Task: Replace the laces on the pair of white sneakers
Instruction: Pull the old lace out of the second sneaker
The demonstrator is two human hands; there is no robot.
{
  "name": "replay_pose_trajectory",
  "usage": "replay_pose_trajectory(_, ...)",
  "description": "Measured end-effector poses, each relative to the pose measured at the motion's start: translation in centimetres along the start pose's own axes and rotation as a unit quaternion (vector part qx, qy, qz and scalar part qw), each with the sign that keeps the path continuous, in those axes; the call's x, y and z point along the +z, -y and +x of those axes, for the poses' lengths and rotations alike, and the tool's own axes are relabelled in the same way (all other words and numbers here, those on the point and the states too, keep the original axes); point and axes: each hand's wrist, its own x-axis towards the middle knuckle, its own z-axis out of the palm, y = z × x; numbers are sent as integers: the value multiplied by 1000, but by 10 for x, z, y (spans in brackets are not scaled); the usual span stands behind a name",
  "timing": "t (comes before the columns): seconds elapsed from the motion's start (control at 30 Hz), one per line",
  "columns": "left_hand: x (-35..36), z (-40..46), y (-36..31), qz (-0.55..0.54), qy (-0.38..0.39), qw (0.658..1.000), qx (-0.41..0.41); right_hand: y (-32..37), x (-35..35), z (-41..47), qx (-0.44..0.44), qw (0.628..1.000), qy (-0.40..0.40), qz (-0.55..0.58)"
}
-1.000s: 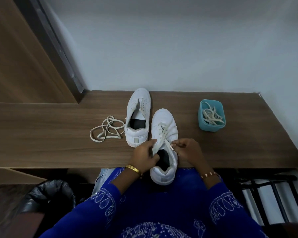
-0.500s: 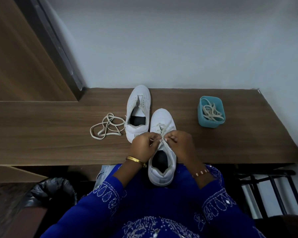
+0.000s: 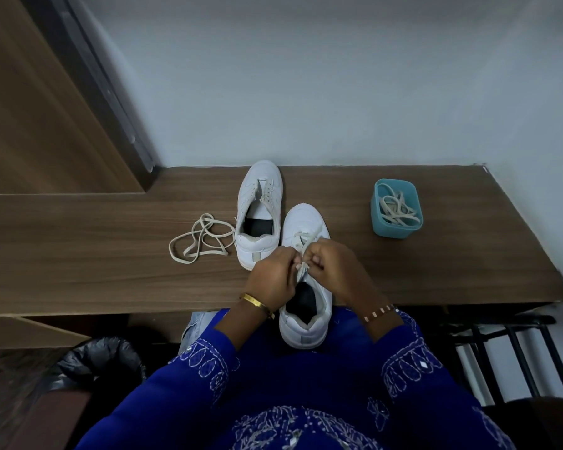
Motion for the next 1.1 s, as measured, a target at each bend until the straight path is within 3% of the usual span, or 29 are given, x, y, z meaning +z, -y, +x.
replay_pose_trajectory(0.27,-1,-1,-1,19,33,999,-1,2,-1,3,-23,1000,9,-11)
replay_pose_trajectory(0.53,0,-5,-1,22,21,1000,5,-8,13,-7,82,990,-71,92)
replay_pose_trajectory(0.7,1,-8,-2,16,14,1000,24,-10,7,-9,-1,998,-19,52)
replay_pose_trajectory(0.87,3,-5,-1,9,4,1000,9,-11,12,-10,-17,997,-64,47)
replay_pose_trajectory(1.0,0,-5,1,-3,-10,1000,-15,-11,16,-10,51,989,-114,84)
replay_pose_trajectory(1.1,-1,-6,3,-16,-10,1000,-17,-10,14,-10,63,989,-98,95)
